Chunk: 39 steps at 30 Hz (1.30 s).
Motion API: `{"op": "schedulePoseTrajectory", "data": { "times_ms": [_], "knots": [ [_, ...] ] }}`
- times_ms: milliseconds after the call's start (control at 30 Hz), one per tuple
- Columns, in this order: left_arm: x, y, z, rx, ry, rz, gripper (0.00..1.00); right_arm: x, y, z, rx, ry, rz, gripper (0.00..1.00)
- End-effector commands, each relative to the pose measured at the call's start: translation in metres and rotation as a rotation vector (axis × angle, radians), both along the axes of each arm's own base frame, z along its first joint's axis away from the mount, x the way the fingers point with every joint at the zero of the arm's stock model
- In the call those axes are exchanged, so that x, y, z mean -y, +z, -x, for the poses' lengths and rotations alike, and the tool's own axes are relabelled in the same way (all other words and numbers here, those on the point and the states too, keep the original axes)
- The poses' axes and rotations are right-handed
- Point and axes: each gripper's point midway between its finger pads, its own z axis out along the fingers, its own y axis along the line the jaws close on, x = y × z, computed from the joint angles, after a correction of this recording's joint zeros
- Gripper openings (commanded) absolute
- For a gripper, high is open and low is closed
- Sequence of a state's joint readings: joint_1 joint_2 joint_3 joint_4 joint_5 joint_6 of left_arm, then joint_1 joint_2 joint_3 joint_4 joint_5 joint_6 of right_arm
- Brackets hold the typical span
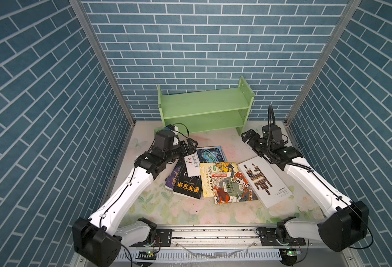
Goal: Stacking books/files
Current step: Pick up the books.
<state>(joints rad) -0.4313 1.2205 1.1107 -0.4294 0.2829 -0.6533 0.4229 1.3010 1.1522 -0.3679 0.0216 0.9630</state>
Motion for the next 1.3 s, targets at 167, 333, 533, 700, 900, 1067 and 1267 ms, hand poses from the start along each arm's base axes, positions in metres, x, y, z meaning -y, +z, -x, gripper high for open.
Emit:
{"op": "schedulePoseTrajectory", "data": {
  "times_ms": [167, 333, 533, 700, 900, 1067, 1267],
  "knots": [
    [0.016, -0.098, 0.063, -0.296, -0.167, 0.01, 1.0, -0.01, -0.077, 0.012, -0.139, 0.08, 0.045, 0.95],
    [0.0, -0.119, 0.078, -0.325, -0.062, 0.015, 1.0, -0.024, -0.093, 0.018, -0.167, 0.129, -0.02, 0.93],
    [-0.009, -0.14, 0.081, -0.341, 0.055, 0.08, 1.0, -0.023, -0.096, 0.035, -0.143, 0.174, -0.014, 0.94],
    [-0.013, -0.148, 0.071, -0.295, 0.1, 0.083, 1.0, -0.03, -0.101, 0.035, -0.13, 0.2, -0.034, 0.93],
    [0.001, -0.159, 0.049, -0.292, 0.082, 0.088, 1.0, -0.058, -0.107, 0.014, -0.104, 0.267, -0.042, 0.94],
    [0.004, -0.164, 0.031, -0.271, 0.1, 0.071, 0.96, -0.081, -0.124, -0.012, -0.11, 0.295, -0.072, 0.93],
    [-0.002, -0.169, 0.022, -0.252, 0.141, 0.067, 0.94, -0.12, -0.149, -0.046, -0.122, 0.298, -0.189, 0.91]
  ]
}}
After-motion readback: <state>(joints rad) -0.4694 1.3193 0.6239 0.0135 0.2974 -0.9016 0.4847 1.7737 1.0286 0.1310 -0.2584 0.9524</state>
